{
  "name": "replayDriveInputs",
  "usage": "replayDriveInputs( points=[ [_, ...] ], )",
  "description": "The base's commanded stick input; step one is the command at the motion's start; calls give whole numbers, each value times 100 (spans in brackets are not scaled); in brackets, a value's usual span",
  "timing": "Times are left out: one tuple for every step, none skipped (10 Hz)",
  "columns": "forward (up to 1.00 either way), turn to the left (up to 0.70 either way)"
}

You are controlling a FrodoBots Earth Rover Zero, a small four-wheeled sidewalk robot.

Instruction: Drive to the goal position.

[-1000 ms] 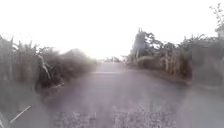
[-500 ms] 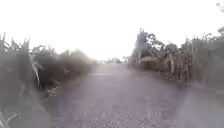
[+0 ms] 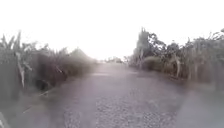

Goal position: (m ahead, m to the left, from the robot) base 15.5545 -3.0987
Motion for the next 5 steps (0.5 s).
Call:
replayDriveInputs(
  points=[
    [70, 0],
    [70, 0],
    [70, 0],
    [70, 0],
    [70, 0]
  ],
)
